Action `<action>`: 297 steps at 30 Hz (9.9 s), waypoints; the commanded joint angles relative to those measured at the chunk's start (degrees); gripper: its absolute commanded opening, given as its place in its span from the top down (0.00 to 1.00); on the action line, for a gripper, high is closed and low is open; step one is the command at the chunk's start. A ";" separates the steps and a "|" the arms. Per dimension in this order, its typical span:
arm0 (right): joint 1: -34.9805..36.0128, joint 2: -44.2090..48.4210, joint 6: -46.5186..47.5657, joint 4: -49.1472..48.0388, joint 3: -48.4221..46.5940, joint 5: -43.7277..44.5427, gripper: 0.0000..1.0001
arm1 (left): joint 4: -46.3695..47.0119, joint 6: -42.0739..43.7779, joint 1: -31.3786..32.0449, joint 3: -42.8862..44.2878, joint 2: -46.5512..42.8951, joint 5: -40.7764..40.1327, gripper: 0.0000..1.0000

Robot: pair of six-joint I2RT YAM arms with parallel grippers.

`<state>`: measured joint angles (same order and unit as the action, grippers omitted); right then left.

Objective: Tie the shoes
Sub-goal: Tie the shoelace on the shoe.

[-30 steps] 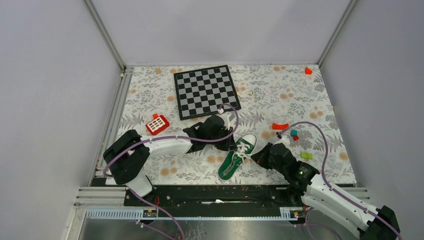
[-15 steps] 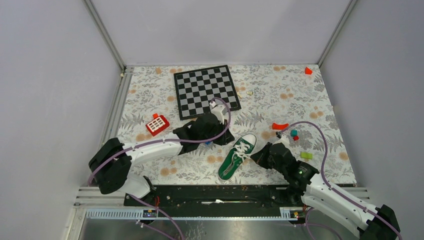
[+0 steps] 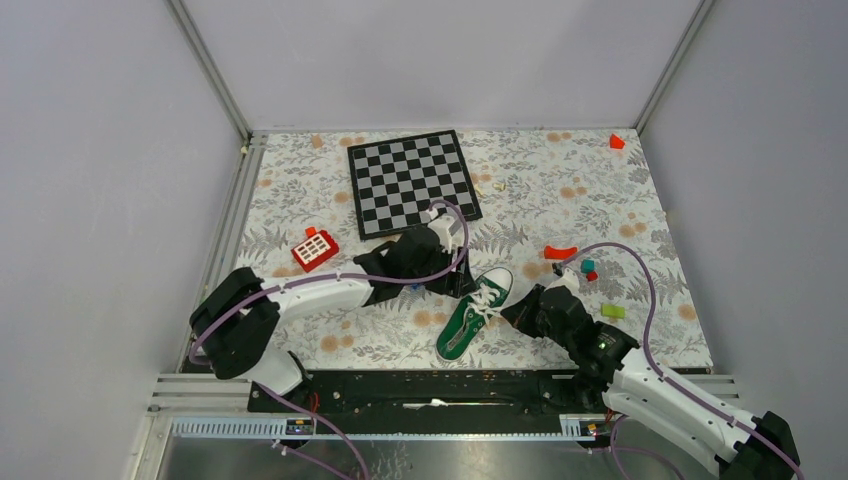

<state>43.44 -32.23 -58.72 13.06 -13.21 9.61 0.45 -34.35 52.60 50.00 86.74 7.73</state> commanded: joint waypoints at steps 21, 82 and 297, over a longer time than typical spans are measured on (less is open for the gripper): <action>-0.13 -0.60 0.61 -2.03 -1.34 0.24 1.00 | 8.05 -4.70 -5.26 1.03 2.65 10.36 0.28; -0.19 -2.58 0.66 -3.13 -2.28 -0.73 1.00 | -5.76 -13.69 -6.81 9.05 7.09 15.31 0.60; -4.22 10.37 -33.61 -6.64 12.20 -2.00 1.00 | -18.98 0.65 -9.26 12.59 11.61 10.32 1.00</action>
<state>39.57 -26.48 -92.40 -2.63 -2.33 3.73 -20.82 -33.50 43.79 63.09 99.92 17.56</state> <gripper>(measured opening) 0.022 0.010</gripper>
